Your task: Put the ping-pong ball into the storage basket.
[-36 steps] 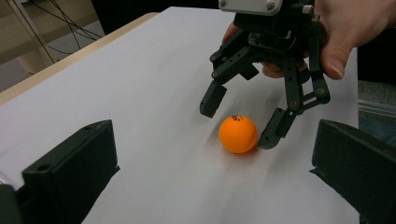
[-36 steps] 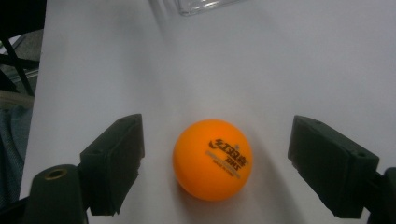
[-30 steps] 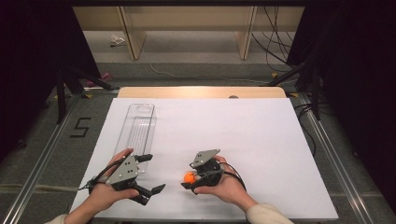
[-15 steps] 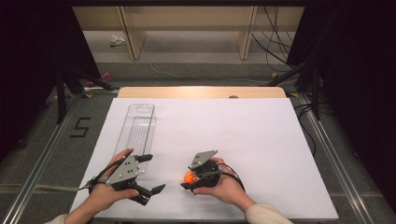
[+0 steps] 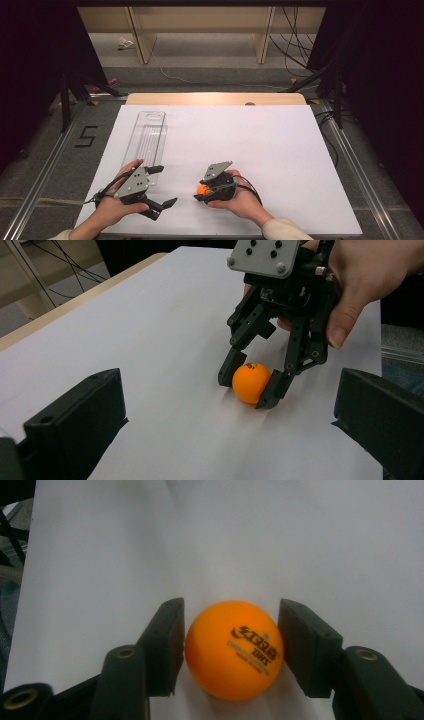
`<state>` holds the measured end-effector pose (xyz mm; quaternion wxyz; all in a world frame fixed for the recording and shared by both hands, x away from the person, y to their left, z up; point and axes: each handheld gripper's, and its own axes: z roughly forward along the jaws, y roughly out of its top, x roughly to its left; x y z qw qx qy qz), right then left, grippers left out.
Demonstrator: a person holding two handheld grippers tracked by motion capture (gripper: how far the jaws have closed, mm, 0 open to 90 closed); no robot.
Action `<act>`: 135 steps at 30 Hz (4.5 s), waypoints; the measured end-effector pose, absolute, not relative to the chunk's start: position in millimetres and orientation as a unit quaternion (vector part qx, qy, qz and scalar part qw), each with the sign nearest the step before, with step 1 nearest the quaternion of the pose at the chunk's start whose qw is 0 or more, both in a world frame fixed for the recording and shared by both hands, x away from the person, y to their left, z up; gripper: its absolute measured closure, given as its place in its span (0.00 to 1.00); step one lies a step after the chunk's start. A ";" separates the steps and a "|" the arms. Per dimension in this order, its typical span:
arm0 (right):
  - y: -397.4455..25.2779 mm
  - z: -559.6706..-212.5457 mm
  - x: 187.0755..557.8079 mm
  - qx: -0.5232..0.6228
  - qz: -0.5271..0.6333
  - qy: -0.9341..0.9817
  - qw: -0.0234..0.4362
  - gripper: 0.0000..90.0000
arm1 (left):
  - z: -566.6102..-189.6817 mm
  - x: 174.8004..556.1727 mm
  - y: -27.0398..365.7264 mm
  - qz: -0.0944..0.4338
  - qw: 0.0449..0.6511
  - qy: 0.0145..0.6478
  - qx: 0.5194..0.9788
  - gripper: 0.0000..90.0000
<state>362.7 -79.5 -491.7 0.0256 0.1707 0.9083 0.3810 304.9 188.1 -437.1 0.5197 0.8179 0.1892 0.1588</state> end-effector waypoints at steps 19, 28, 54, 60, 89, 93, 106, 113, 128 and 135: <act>-81.2 -483.9 362.1 0.171 0.398 0.901 0.033 0.57 | -436.8 304.4 187.5 0.158 0.521 0.187 0.818 0.00; -83.4 -477.0 363.7 0.174 0.412 0.893 0.039 0.57 | -436.7 304.4 187.7 0.158 0.522 0.187 0.817 0.00; -88.9 -460.9 367.4 0.182 0.437 0.879 0.062 0.57 | -436.2 303.5 187.2 0.156 0.523 0.181 0.818 0.00; -91.3 -458.2 369.3 0.186 0.440 0.876 0.067 0.57 | -435.6 302.3 186.7 0.155 0.524 0.178 0.819 0.00; -94.5 -446.1 376.2 0.199 0.453 0.865 0.079 0.57 | -435.4 302.3 187.0 0.157 0.523 0.177 0.819 0.00; -94.6 -445.7 377.5 0.201 0.456 0.863 0.080 0.57 | -435.2 302.2 187.2 0.157 0.524 0.177 0.818 0.00; -92.4 -444.9 382.2 0.201 0.457 0.863 0.081 0.57 | -435.1 302.2 187.4 0.156 0.524 0.176 0.818 0.00; -90.7 -443.9 385.7 0.201 0.459 0.861 0.083 0.57 | -435.1 302.0 187.3 0.157 0.525 0.176 0.818 0.00; -90.0 -441.9 391.6 0.206 0.461 0.859 0.086 0.57 | -435.0 301.9 187.3 0.156 0.525 0.175 0.818 0.00; -89.3 -440.6 395.0 0.211 0.463 0.857 0.087 0.57 | -435.0 301.9 187.4 0.156 0.525 0.175 0.818 0.00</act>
